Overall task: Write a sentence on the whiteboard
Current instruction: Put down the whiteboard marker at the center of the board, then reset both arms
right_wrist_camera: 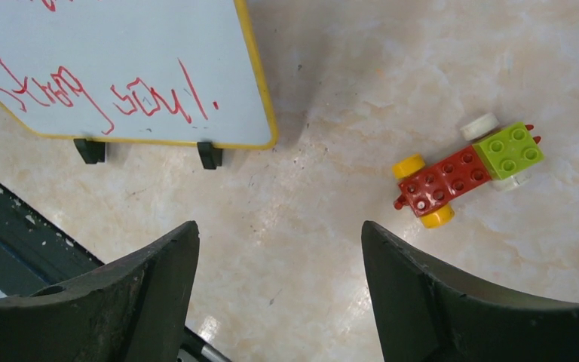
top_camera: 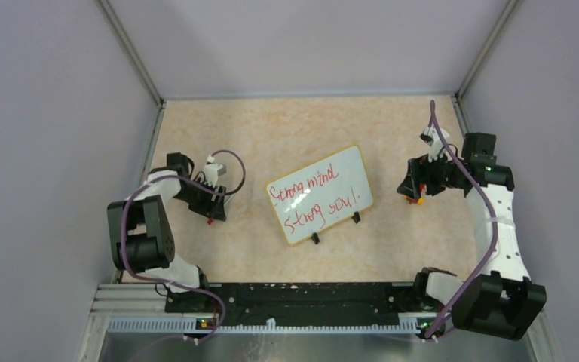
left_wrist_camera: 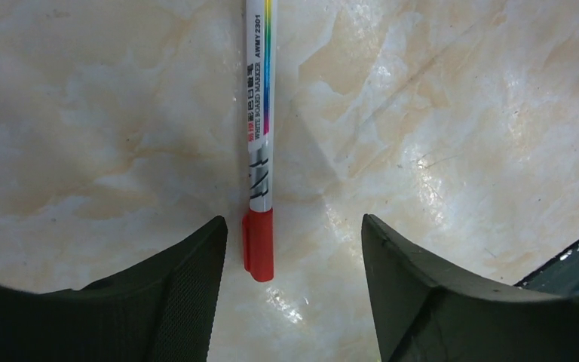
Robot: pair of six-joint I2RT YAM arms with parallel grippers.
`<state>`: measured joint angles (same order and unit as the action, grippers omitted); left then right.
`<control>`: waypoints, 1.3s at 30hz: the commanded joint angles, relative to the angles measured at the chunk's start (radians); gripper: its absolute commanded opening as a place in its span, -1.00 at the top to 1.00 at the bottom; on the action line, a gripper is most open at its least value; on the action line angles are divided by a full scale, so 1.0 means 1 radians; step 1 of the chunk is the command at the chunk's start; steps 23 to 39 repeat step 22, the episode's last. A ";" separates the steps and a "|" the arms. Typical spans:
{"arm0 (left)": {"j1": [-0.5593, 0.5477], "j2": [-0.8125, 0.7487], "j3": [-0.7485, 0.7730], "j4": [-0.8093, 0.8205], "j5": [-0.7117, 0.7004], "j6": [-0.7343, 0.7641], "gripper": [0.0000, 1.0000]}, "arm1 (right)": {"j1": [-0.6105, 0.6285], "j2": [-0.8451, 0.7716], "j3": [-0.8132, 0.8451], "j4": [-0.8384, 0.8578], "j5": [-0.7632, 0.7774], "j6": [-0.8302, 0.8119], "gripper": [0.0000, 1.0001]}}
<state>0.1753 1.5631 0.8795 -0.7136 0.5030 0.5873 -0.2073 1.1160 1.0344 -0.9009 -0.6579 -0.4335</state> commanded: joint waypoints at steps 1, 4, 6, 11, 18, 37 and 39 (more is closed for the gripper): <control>0.007 -0.074 0.101 -0.114 -0.003 0.022 -0.56 | -0.006 -0.039 0.135 -0.087 0.030 -0.040 -0.56; 0.010 -0.100 0.245 -0.213 0.040 0.026 -0.97 | -0.006 -0.014 0.239 -0.114 0.039 -0.029 -0.57; 0.012 -0.101 0.351 -0.255 0.064 0.020 -0.97 | -0.006 0.008 0.300 -0.119 0.038 -0.014 -0.57; 0.059 -0.070 0.638 -0.298 0.106 -0.050 -0.97 | -0.013 0.090 0.440 -0.093 0.069 0.019 -0.57; 0.146 -0.056 0.656 -0.187 0.151 -0.168 -0.98 | -0.095 0.178 0.435 -0.017 0.036 0.026 -0.57; 0.169 -0.065 0.593 -0.139 0.139 -0.200 -0.97 | -0.139 0.195 0.378 0.004 -0.003 0.013 -0.57; 0.169 -0.065 0.593 -0.139 0.139 -0.200 -0.97 | -0.139 0.195 0.378 0.004 -0.003 0.013 -0.57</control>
